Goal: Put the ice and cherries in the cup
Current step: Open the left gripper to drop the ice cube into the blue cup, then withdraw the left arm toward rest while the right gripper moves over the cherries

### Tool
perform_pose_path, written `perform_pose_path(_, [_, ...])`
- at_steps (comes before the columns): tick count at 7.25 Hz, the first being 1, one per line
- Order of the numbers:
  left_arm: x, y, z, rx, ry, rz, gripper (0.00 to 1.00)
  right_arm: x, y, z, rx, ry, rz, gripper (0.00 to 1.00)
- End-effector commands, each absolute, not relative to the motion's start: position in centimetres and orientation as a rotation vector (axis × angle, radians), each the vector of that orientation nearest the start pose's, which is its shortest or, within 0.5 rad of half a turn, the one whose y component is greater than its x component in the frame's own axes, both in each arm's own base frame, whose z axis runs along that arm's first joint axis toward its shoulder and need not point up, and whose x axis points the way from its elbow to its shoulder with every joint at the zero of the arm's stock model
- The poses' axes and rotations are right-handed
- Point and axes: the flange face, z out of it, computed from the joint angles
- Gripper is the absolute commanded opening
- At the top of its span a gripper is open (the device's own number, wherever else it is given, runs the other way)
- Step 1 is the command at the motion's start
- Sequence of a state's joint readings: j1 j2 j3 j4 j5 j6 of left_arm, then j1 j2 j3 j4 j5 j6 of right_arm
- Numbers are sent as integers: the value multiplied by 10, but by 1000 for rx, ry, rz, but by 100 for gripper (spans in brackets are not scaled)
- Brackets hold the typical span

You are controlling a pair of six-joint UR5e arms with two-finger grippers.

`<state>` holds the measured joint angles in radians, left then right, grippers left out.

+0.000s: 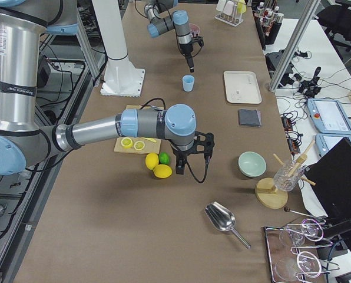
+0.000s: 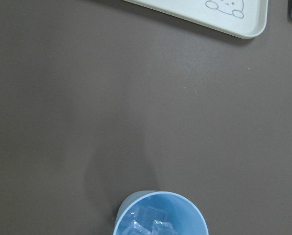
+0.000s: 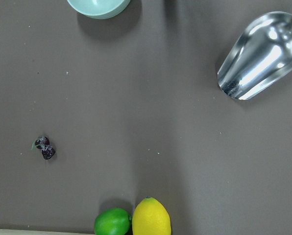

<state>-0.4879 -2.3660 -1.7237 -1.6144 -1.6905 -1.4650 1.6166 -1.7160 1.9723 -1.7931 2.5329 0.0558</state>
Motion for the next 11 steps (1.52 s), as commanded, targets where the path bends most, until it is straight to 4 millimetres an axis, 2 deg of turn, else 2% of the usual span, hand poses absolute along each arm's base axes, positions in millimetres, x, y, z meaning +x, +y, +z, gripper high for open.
perform_pose_path(1, [440, -442, 122, 325, 878, -167, 97, 24, -450, 512, 35, -964, 35, 100])
perform_pose_path(3, [396, -478, 138, 382, 835, -197, 98, -20, -489, 496, 14, -971, 9, 100])
perform_pose_path(4, [372, -481, 148, 411, 839, -216, 98, -37, -503, 488, 6, -970, -7, 100])
perform_pose_path(5, [332, -504, 147, 466, 820, -226, 98, -71, -510, 468, 34, -970, -92, 100])
perform_pose_path(6, [315, -512, 145, 480, 820, -247, 98, -110, -510, 456, 90, -957, -197, 100])
perform_pose_path(8, [306, -514, 140, 497, 827, -260, 98, -202, -492, 445, 177, -913, -370, 100])
perform_pose_path(9, [298, -517, 140, 506, 824, -272, 98, -223, -491, 455, 163, -873, -295, 100])
perform_pose_path(10, [289, -522, 140, 511, 820, -285, 98, -236, -487, 463, 192, -860, -300, 100])
perform_pose_path(11, [283, -526, 140, 515, 818, -296, 98, -259, -487, 481, 161, -840, -321, 100])
